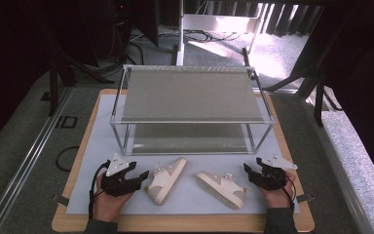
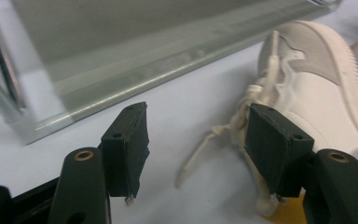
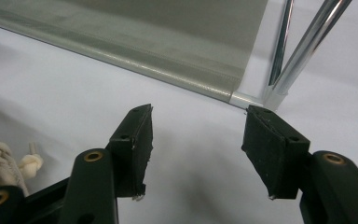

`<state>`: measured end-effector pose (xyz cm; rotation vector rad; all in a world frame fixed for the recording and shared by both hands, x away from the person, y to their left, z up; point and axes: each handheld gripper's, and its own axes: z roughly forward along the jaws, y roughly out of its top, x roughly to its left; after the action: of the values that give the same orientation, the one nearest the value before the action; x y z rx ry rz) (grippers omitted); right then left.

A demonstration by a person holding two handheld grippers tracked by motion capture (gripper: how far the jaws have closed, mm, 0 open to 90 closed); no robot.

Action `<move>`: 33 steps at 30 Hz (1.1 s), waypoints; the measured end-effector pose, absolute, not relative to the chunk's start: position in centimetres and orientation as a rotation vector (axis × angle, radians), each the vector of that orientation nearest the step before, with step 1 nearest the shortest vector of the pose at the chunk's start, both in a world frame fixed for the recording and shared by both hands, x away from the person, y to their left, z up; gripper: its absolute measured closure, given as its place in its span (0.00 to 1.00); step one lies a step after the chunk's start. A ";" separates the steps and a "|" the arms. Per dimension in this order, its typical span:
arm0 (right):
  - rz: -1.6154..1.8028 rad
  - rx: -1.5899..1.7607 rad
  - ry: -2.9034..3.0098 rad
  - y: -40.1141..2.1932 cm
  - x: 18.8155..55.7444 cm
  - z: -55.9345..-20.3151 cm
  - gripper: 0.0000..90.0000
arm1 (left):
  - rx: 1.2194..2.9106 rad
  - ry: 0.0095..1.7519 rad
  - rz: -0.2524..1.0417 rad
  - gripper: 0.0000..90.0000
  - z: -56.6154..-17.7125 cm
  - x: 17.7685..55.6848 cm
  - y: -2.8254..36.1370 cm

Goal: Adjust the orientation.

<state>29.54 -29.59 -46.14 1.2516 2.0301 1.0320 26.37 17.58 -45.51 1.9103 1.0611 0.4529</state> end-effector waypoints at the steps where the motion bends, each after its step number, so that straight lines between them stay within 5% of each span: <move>1: 1.032 1.252 2.030 -29.6 29.5 -46.1 0.47 | 1.917 1.046 0.448 0.43 -45.5 26.3 17.5; 33: 1.037 1.238 2.032 -29.7 29.4 -46.0 0.46 | 1.985 0.891 0.364 0.40 -45.1 25.6 14.4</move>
<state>29.37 -29.65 -46.04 1.2385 2.0322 1.0367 25.63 14.44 -45.10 1.9847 0.8910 0.3641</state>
